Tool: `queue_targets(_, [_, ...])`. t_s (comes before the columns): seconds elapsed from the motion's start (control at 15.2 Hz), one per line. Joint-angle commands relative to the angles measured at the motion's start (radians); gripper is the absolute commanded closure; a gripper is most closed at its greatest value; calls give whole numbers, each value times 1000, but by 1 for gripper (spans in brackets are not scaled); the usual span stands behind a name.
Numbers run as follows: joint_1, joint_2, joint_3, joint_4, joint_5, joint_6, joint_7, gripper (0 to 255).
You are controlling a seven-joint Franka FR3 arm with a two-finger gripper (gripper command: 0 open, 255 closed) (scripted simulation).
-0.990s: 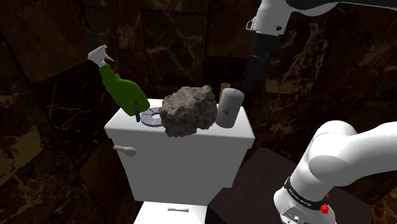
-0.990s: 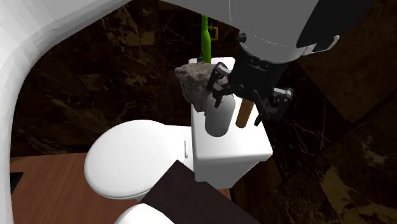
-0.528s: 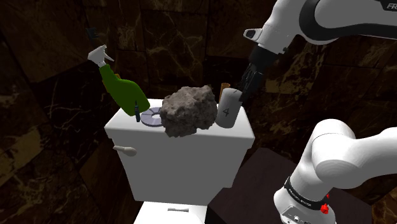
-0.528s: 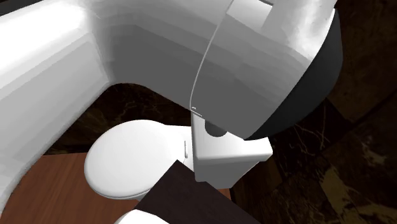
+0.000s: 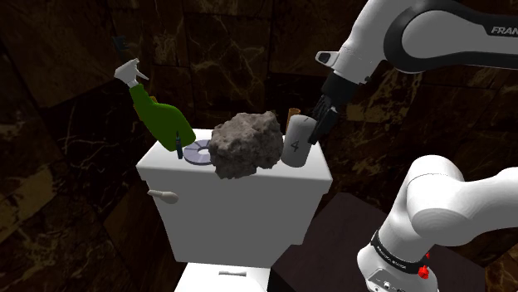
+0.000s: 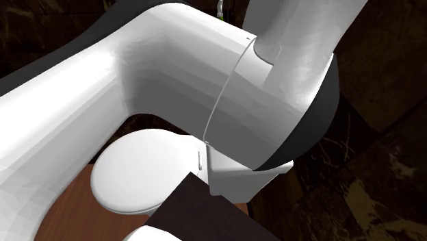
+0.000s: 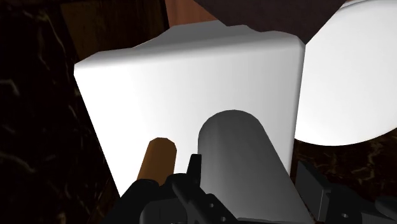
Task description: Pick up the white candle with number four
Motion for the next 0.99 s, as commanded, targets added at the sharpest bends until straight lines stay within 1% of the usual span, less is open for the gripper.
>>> queue_targets(0.0, [0,0,1,-2,0,1,0,255])
queue_targets(0.46, [0,0,0,-4,0,2,-1,255])
queue_targets(0.92, [2,26,0,102,-3,-77,13,255])
